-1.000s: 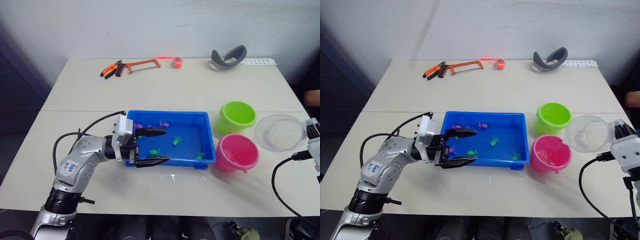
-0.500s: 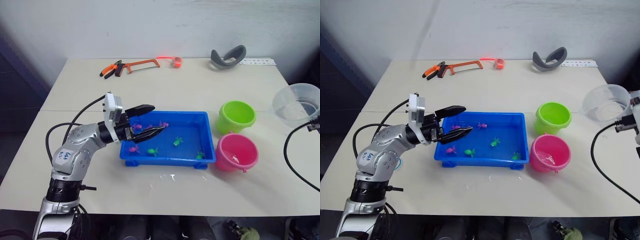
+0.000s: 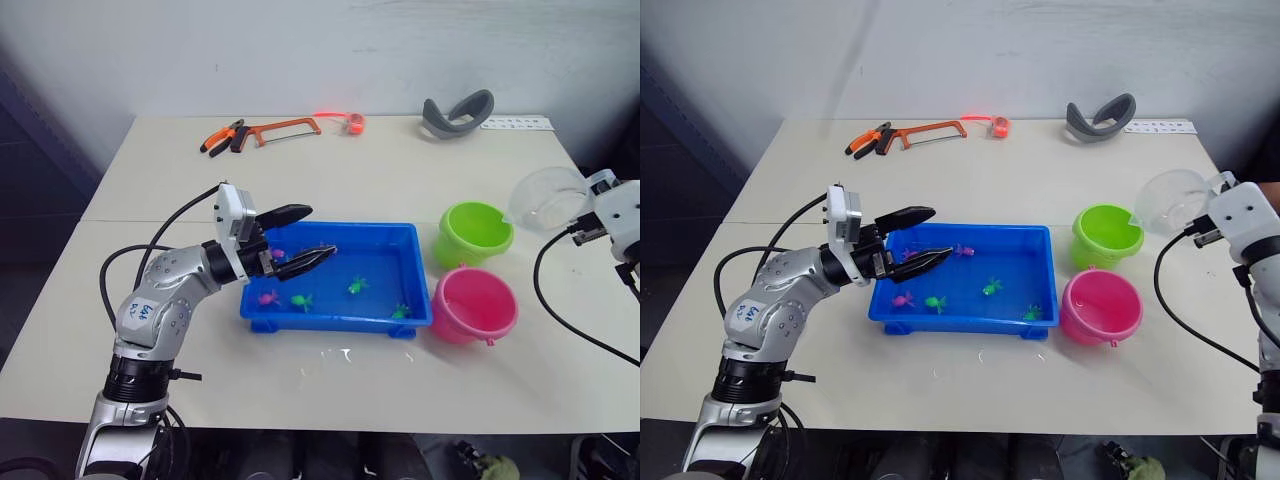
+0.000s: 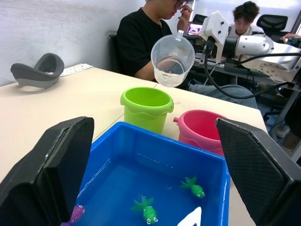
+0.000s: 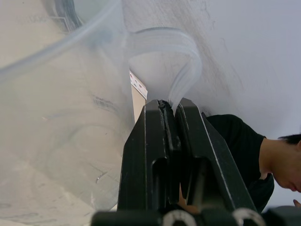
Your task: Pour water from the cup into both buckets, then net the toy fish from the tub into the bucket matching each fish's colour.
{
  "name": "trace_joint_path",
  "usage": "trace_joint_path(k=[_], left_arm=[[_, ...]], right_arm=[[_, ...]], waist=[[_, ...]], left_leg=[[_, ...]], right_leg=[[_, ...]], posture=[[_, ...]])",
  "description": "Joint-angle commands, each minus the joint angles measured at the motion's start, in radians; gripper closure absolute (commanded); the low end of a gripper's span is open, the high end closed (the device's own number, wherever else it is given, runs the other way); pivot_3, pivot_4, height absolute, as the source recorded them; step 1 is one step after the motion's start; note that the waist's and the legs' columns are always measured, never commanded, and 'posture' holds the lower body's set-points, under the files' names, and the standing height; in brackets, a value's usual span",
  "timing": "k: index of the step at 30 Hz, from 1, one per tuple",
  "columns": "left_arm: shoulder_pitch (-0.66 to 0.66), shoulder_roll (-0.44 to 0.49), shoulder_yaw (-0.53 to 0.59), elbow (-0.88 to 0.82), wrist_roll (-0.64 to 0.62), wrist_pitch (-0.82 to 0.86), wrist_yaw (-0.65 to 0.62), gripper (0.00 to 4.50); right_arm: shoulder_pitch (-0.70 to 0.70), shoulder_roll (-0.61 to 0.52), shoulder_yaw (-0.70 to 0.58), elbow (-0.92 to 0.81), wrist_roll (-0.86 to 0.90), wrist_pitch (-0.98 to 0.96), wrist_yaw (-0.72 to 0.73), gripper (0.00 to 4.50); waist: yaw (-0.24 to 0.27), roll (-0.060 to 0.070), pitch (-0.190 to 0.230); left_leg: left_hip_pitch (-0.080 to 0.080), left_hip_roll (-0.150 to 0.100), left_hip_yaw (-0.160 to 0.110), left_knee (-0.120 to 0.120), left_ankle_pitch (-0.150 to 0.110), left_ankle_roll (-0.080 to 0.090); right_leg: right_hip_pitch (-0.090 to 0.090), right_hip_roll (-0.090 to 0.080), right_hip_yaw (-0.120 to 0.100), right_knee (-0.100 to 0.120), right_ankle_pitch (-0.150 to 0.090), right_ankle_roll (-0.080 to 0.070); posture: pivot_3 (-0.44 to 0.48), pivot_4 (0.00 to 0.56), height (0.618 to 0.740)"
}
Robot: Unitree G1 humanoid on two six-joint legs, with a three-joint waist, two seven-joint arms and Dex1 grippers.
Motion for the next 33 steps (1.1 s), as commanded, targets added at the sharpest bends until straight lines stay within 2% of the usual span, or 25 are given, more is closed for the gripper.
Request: trace_joint_path(k=[1, 7, 18, 33], left_arm=[[-0.015, -0.008, 0.001, -0.019, 0.010, -0.022, 0.005, 0.00], [-0.021, -0.023, -0.002, -0.002, 0.030, -0.034, 0.005, 0.00], [-0.045, -0.041, -0.013, 0.028, 0.046, -0.050, -0.020, 0.00], [-0.030, -0.052, -0.025, 0.034, 0.050, -0.052, -0.020, 0.00]], right_arm=[[-0.045, -0.040, 0.027, 0.006, -0.036, -0.041, -0.013, 4.43], [-0.105, -0.077, 0.104, 0.041, -0.122, -0.086, -0.033, 4.43], [-0.150, -0.135, 0.189, 0.073, -0.255, -0.158, -0.094, 4.43], [-0.261, -0.181, 0.285, 0.207, -0.378, -0.302, -0.200, 4.43]], waist=[[0.000, 0.000, 0.000], [0.000, 0.000, 0.000], [-0.001, 0.000, 0.000], [-0.009, -0.001, 0.001]], left_leg=[[0.000, 0.000, 0.000, 0.000, 0.000, 0.000], [0.000, 0.000, 0.000, 0.000, 0.000, 0.000], [-0.001, 0.000, 0.000, 0.000, 0.000, 0.000], [-0.001, 0.000, 0.000, 0.000, 0.000, -0.001]], right_leg=[[0.000, 0.000, 0.000, 0.000, 0.000, 0.000], [0.000, 0.000, 0.000, 0.000, 0.000, 0.000], [0.000, 0.000, -0.001, -0.001, 0.000, 0.000], [0.000, 0.000, -0.001, -0.001, 0.000, 0.000]], posture=[[0.000, 0.150, 0.740], [0.000, 0.150, 0.740], [0.000, 0.150, 0.740], [0.000, 0.150, 0.740]])
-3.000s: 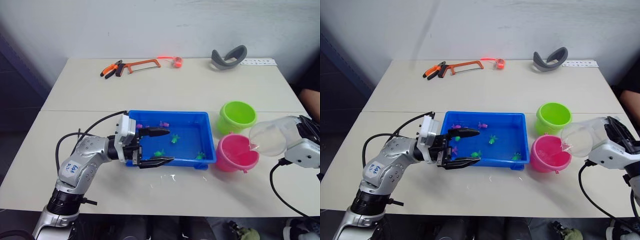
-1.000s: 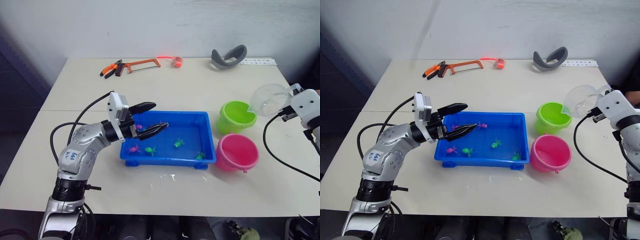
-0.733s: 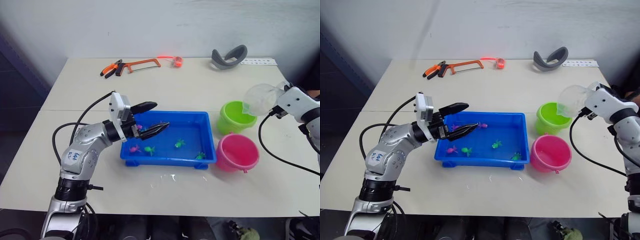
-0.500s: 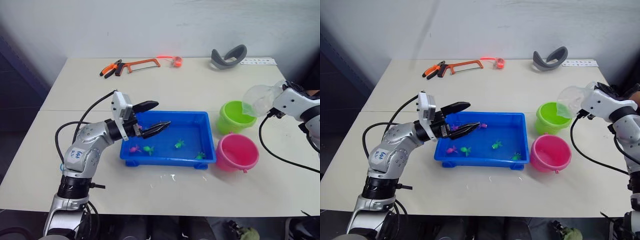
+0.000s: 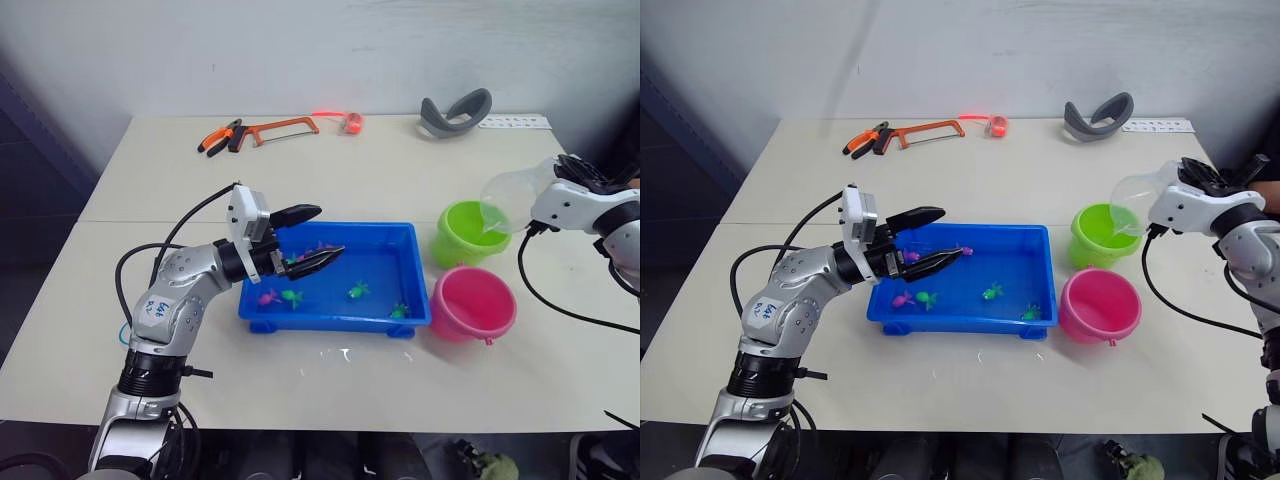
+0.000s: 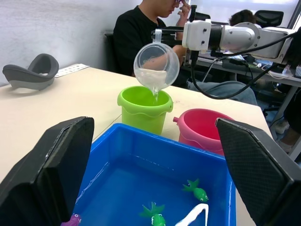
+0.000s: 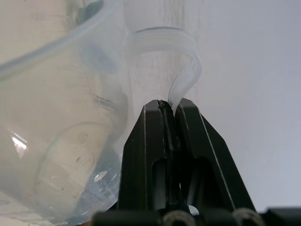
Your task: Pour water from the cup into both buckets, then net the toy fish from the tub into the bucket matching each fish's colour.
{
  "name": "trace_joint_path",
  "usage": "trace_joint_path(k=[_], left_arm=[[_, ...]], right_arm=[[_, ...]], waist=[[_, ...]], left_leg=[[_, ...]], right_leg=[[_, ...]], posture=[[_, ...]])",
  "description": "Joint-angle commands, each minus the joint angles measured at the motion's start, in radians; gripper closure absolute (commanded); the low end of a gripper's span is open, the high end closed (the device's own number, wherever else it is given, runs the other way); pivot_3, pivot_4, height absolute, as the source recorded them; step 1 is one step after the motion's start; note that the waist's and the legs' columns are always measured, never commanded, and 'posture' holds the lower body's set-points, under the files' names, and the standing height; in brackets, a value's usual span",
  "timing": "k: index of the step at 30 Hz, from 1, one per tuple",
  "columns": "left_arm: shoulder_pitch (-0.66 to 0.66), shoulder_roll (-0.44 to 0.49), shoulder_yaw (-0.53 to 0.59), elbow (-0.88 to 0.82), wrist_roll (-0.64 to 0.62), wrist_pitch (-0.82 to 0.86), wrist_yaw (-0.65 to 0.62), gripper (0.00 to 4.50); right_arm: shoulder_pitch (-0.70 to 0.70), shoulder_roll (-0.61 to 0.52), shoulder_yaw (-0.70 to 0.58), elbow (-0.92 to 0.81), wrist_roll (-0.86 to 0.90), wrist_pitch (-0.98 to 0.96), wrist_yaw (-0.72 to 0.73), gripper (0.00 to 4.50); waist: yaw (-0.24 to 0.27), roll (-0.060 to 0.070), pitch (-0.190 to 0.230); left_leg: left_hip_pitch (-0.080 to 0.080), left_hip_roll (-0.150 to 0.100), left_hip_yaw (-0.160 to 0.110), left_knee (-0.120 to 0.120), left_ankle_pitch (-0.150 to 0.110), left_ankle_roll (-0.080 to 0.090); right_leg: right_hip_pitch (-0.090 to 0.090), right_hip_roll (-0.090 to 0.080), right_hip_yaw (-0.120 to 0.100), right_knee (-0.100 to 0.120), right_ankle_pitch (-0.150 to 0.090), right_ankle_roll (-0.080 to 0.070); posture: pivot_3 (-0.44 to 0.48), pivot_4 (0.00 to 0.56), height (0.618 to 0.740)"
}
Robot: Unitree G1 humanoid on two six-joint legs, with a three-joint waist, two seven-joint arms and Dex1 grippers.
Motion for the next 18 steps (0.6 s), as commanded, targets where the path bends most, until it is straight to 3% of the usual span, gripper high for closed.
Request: trace_joint_path(k=[1, 18], left_arm=[[-0.002, -0.008, 0.004, -0.010, -0.003, -0.018, -0.006, 0.00], [-0.012, -0.047, -0.002, 0.008, 0.010, -0.033, -0.003, 0.00]], right_arm=[[-0.052, -0.053, -0.002, 0.006, -0.032, -0.040, -0.060, 4.43], [-0.143, -0.115, 0.076, 0.103, -0.147, -0.163, -0.197, 4.43]], waist=[[-0.002, 0.000, 0.000], [-0.015, 0.000, 0.000]], left_leg=[[0.000, 0.000, 0.000, 0.000, 0.000, 0.000], [0.000, 0.000, 0.000, 0.000, 0.000, 0.000]], right_leg=[[0.000, 0.000, 0.000, 0.000, 0.000, 0.000], [0.000, 0.000, 0.000, 0.000, 0.000, 0.000]], posture=[[0.000, 0.150, 0.740], [0.000, 0.150, 0.740]])
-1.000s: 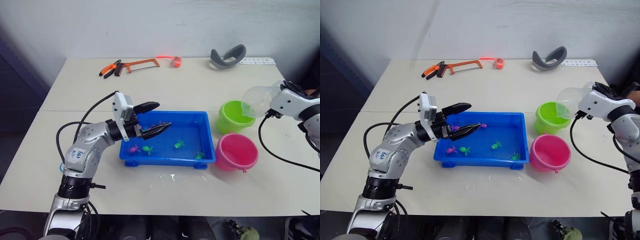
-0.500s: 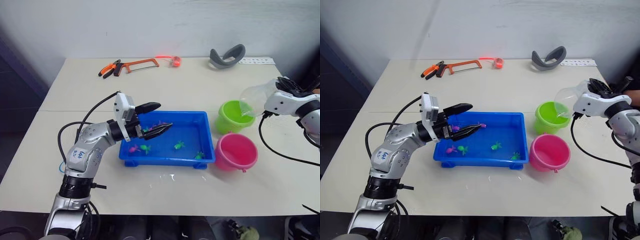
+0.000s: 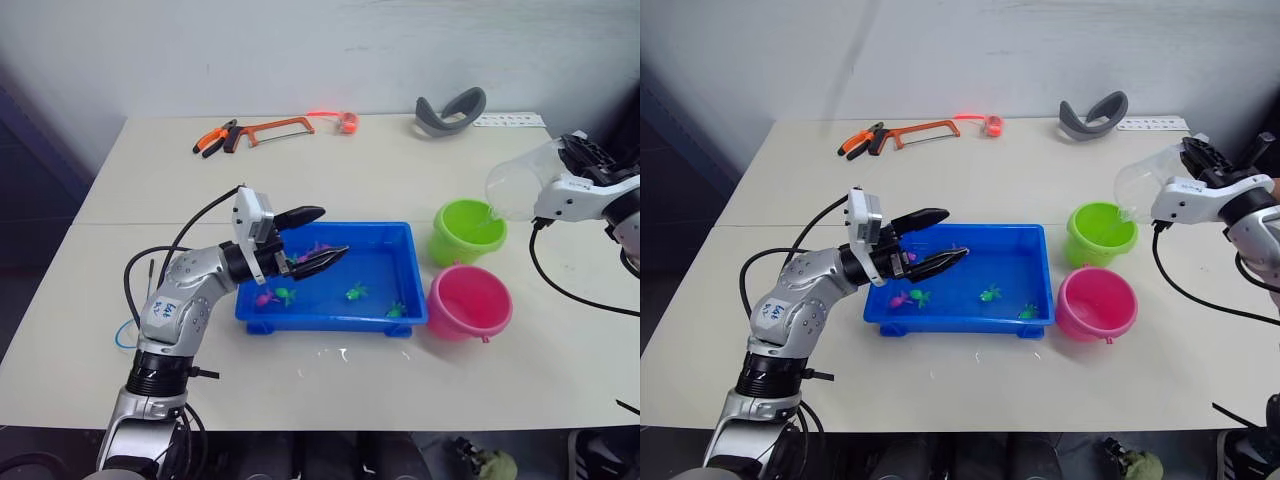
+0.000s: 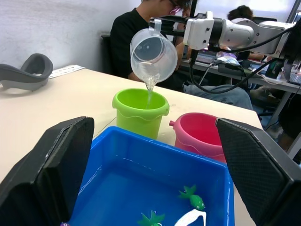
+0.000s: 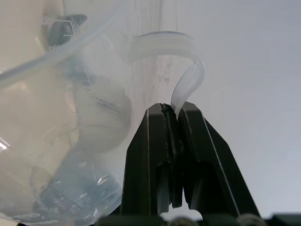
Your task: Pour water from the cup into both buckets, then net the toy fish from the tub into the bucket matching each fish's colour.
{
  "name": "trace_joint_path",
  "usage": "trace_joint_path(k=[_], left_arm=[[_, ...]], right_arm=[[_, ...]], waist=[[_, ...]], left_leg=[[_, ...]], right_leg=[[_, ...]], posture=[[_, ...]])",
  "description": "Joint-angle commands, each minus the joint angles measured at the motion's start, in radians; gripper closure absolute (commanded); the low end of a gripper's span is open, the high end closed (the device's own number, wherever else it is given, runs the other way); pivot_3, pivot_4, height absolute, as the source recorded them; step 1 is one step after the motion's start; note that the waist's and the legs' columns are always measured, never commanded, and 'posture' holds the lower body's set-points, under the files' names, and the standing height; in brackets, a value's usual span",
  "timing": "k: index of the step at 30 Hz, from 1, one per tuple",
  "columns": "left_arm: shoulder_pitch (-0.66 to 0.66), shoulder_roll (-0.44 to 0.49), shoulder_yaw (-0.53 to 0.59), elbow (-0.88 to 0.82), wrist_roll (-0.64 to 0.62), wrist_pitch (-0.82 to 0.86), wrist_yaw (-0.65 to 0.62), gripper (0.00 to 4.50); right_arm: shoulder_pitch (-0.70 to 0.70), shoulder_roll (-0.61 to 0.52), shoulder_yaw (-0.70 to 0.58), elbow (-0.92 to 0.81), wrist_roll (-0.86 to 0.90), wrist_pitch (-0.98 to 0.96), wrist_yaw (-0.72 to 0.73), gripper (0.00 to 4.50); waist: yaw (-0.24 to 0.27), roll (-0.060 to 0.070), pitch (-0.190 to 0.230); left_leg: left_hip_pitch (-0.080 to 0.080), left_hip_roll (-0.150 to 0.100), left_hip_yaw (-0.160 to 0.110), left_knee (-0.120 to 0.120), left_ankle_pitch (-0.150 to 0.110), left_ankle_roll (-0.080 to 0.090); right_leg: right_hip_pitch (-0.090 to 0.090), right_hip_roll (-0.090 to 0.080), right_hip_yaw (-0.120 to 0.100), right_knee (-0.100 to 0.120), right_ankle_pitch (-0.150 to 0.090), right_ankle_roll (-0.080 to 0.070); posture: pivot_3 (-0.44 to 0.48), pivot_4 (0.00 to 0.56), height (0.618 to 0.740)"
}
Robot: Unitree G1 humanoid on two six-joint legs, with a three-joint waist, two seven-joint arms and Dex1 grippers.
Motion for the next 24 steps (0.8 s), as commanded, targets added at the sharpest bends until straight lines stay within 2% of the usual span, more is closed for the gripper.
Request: trace_joint_path(k=[1, 8, 12, 19, 23, 24], left_arm=[[-0.012, -0.007, 0.001, -0.019, 0.001, -0.028, -0.004, 0.00], [-0.005, -0.007, 0.005, -0.023, -0.002, -0.031, 0.000, 0.00], [-0.004, -0.006, 0.006, -0.026, -0.003, -0.031, 0.000, 0.00], [0.006, 0.019, 0.015, -0.031, -0.011, -0.031, -0.030, 0.00], [0.001, 0.027, 0.021, -0.024, -0.012, -0.034, -0.043, 0.00], [-0.002, 0.027, 0.022, -0.022, -0.014, -0.036, -0.048, 0.00]], right_arm=[[-0.037, -0.038, -0.003, 0.015, -0.012, -0.024, -0.037, 4.43], [-0.054, -0.041, 0.007, 0.031, -0.032, -0.035, -0.092, 4.43], [-0.027, -0.015, -0.020, 0.014, 0.037, -0.062, -0.078, 4.43], [0.059, 0.090, -0.151, -0.008, 0.401, 0.011, 0.173, 4.43], [0.108, 0.109, -0.212, -0.060, 0.519, 0.056, 0.261, 4.43], [0.129, 0.127, -0.250, -0.084, 0.596, 0.113, 0.303, 4.43]], waist=[[0.000, 0.000, 0.000], [0.000, 0.000, 0.000], [0.000, 0.000, 0.000], [0.001, -0.002, 0.001], [0.002, -0.002, 0.001], [0.002, -0.002, 0.001]], left_leg=[[0.000, 0.000, 0.000, 0.000, 0.000, 0.000], [0.000, 0.000, 0.000, 0.000, 0.000, 0.000], [0.000, 0.000, 0.000, 0.000, 0.000, 0.000], [0.000, 0.000, 0.000, 0.000, 0.000, 0.000], [0.000, 0.000, -0.001, 0.000, 0.000, 0.000], [-0.001, 0.000, -0.001, 0.000, 0.000, 0.000]], right_leg=[[0.000, 0.000, 0.000, 0.000, 0.000, 0.000], [0.000, 0.000, 0.000, 0.000, 0.000, 0.000], [0.000, 0.000, 0.000, 0.000, 0.000, 0.000], [0.000, 0.000, -0.001, 0.000, 0.000, 0.000], [0.000, 0.000, -0.001, 0.000, 0.000, 0.000], [0.000, 0.000, -0.001, 0.000, 0.000, 0.000]], posture=[[0.000, 0.150, 0.740], [0.000, 0.150, 0.740], [0.000, 0.150, 0.740], [0.000, 0.150, 0.740], [0.000, 0.150, 0.740], [0.000, 0.150, 0.740]])
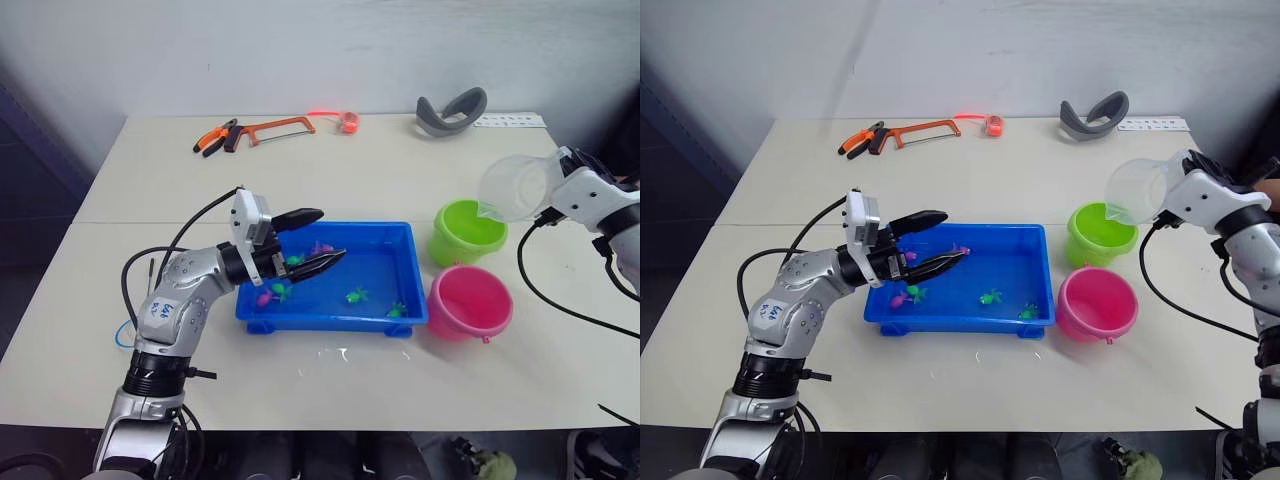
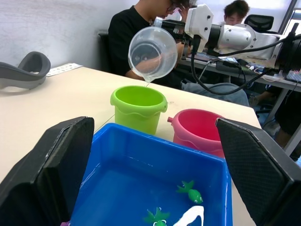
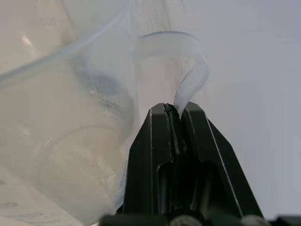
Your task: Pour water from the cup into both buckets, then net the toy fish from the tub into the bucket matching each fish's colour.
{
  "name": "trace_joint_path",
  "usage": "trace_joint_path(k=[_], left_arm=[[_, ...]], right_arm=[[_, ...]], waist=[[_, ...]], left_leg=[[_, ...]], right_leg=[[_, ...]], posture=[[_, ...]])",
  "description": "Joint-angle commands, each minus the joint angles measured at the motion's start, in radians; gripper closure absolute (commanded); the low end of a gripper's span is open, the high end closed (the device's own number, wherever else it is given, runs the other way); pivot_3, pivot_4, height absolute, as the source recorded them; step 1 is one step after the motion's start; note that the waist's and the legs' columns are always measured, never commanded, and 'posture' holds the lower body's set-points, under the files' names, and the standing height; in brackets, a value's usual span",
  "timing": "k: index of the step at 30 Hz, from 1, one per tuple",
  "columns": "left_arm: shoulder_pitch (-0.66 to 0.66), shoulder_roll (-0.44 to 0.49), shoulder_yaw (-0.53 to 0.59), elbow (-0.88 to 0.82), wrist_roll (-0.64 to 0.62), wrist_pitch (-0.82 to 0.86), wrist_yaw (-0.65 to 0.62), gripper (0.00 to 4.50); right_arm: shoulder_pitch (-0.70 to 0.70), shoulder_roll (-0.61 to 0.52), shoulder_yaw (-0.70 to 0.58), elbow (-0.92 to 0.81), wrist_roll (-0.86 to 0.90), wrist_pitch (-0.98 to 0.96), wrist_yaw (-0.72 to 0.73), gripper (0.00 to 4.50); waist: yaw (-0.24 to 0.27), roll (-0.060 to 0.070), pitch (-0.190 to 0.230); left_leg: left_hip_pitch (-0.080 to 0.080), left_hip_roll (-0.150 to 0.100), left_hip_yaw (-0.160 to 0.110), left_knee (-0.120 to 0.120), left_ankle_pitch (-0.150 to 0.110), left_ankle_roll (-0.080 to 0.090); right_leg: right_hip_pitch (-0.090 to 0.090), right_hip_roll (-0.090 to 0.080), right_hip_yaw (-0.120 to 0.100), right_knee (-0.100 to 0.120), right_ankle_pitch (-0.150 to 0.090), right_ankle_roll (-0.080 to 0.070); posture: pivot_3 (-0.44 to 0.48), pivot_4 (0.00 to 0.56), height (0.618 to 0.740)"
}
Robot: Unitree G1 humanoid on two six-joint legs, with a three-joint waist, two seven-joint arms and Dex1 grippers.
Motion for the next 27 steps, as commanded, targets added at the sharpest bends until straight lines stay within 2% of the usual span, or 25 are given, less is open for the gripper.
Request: trace_joint_path(k=[1, 6, 9, 12, 14, 17, 24, 27], left_arm=[[-0.009, 0.005, 0.016, -0.022, -0.016, -0.025, -0.019, 0.00], [-0.016, 0.002, 0.008, -0.023, -0.029, -0.030, -0.060, 0.00], [-0.007, 0.019, -0.006, -0.029, -0.021, -0.054, -0.115, 0.00], [0.008, 0.031, -0.019, -0.042, -0.026, -0.077, -0.175, 0.00], [0.031, 0.045, -0.032, -0.073, -0.046, -0.068, -0.221, 0.00], [0.056, 0.056, -0.042, -0.116, -0.076, -0.042, -0.255, 0.00], [0.053, 0.042, -0.024, -0.190, -0.170, 0.032, -0.228, 0.00], [0.061, 0.059, -0.024, -0.214, -0.181, 0.050, -0.226, 0.00]], right_arm=[[0.031, 0.013, -0.131, -0.096, 0.191, 0.111, 0.089, 4.43], [0.120, 0.086, -0.356, -0.243, 0.537, 0.437, 0.213, 4.43], [0.177, 0.115, -0.478, -0.304, 0.665, 0.651, 0.179, 4.43], [0.238, 0.135, -0.543, -0.329, 0.735, 0.820, 0.169, 4.43], [0.286, 0.160, -0.548, -0.321, 0.718, 0.830, 0.160, 4.43], [0.304, 0.215, -0.541, -0.250, 0.671, 0.724, 0.150, 4.43], [0.256, 0.276, -0.582, -0.069, 0.672, 0.629, 0.113, 4.43], [0.277, 0.276, -0.553, -0.024, 0.638, 0.585, 0.137, 4.43]], waist=[[0.001, 0.000, 0.000], [0.006, -0.001, 0.000], [0.014, -0.001, 0.000], [0.018, -0.001, 0.000], [0.020, -0.001, 0.000], [0.017, 0.000, 0.000], [0.014, 0.000, 0.000], [0.016, 0.000, 0.000]], left_leg=[[0.000, 0.000, 0.000, 0.000, 0.000, 0.000], [0.000, 0.000, -0.001, 0.000, 0.000, 0.000], [0.000, 0.000, -0.001, 0.000, 0.000, 0.000], [0.000, 0.000, -0.001, 0.000, 0.000, 0.000], [0.000, 0.000, 0.000, 0.000, 0.000, 0.000], [0.001, 0.000, 0.000, 0.000, 0.000, 0.000], [0.002, 0.000, 0.001, 0.000, 0.000, 0.001], [0.001, 0.000, 0.000, 0.000, 0.000, 0.001]], right_leg=[[0.000, 0.000, 0.000, 0.000, 0.000, 0.000], [0.000, 0.000, -0.001, 0.000, 0.000, 0.000], [0.001, 0.000, -0.001, 0.000, 0.000, 0.000], [0.000, 0.000, 0.000, 0.000, 0.000, 0.000], [0.001, 0.000, 0.000, 0.000, 0.000, 0.000], [0.000, 0.000, 0.001, 0.000, 0.000, 0.000], [0.000, 0.000, 0.002, 0.002, 0.000, 0.000], [0.000, 0.000, 0.001, 0.002, 0.000, 0.000]], posture=[[0.000, 0.150, 0.740], [0.000, 0.150, 0.740], [0.000, 0.150, 0.740], [0.000, 0.150, 0.740], [0.000, 0.150, 0.740], [0.000, 0.150, 0.740], [0.000, 0.150, 0.740], [0.000, 0.150, 0.740]])
